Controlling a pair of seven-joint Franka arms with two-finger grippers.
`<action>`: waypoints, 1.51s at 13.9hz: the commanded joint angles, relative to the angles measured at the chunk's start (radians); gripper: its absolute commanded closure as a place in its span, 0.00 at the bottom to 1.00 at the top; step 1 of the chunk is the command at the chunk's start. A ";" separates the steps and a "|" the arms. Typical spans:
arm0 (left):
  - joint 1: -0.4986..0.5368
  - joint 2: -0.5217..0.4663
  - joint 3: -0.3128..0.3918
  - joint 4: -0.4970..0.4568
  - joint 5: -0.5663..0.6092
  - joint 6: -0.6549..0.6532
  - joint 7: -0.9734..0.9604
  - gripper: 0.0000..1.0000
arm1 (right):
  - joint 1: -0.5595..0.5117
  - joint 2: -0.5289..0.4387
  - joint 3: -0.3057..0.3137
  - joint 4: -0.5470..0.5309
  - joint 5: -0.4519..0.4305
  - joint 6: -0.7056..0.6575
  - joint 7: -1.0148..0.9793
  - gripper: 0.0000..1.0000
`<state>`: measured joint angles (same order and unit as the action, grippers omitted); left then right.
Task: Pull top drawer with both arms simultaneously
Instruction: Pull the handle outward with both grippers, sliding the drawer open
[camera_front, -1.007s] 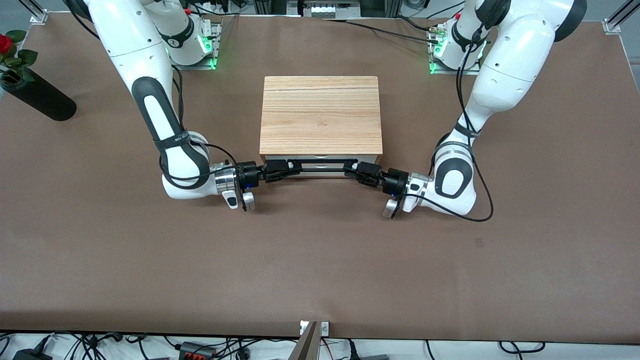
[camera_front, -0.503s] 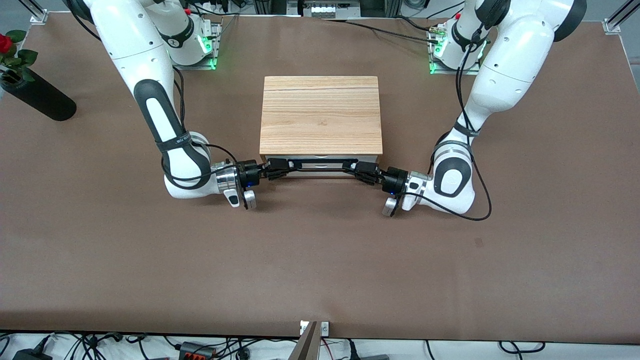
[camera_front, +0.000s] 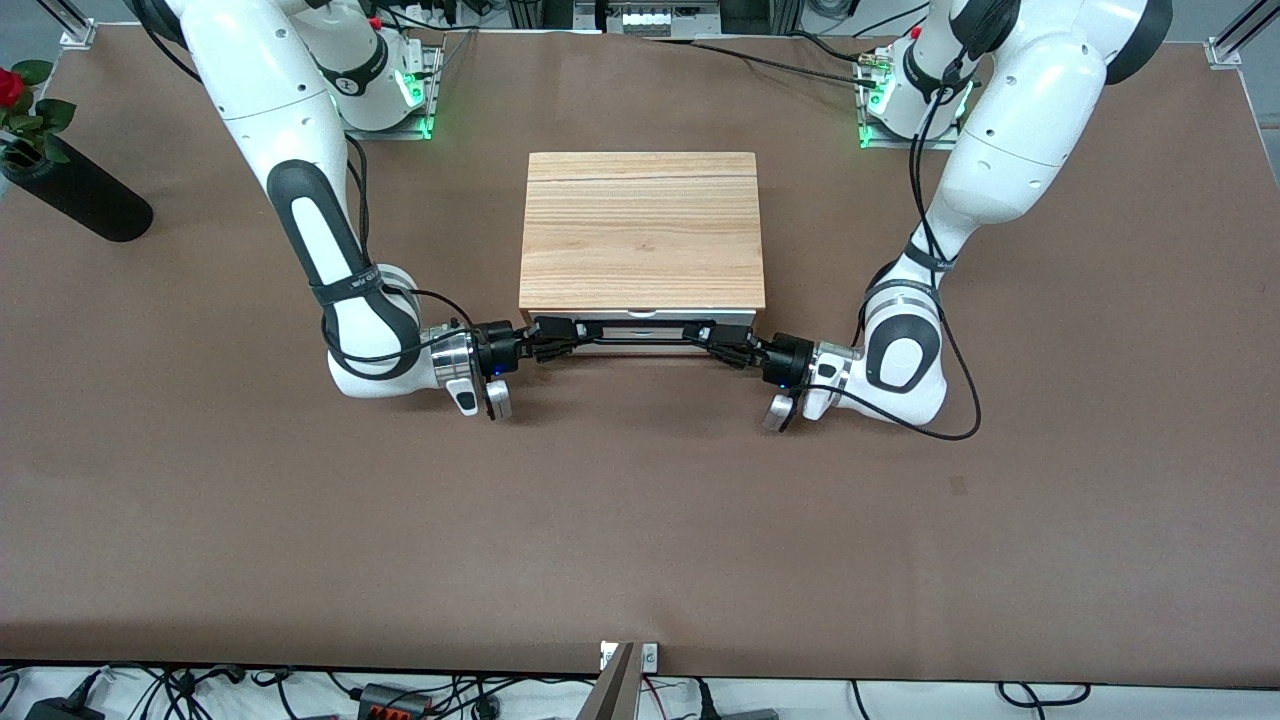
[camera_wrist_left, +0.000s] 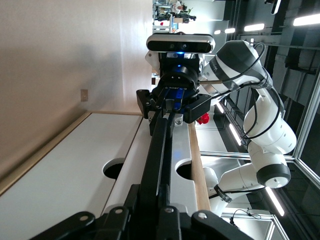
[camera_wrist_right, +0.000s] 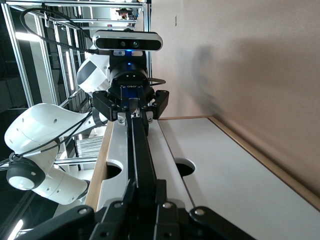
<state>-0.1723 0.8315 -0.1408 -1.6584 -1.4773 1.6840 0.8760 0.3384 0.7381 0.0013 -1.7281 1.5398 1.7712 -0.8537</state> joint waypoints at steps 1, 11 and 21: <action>-0.003 -0.003 -0.002 0.006 -0.083 0.005 -0.002 0.84 | -0.002 -0.011 0.009 0.002 0.020 -0.009 0.004 0.84; 0.001 0.115 0.001 0.193 -0.089 0.052 -0.012 0.84 | -0.016 0.128 -0.001 0.209 0.019 -0.001 0.021 0.86; 0.007 0.155 0.010 0.241 -0.090 0.106 -0.012 0.77 | -0.047 0.208 -0.003 0.338 0.016 0.016 0.024 0.86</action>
<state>-0.1659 0.9483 -0.1341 -1.4529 -1.5508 1.7565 0.8577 0.3046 0.9168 -0.0020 -1.4301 1.5481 1.7706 -0.8136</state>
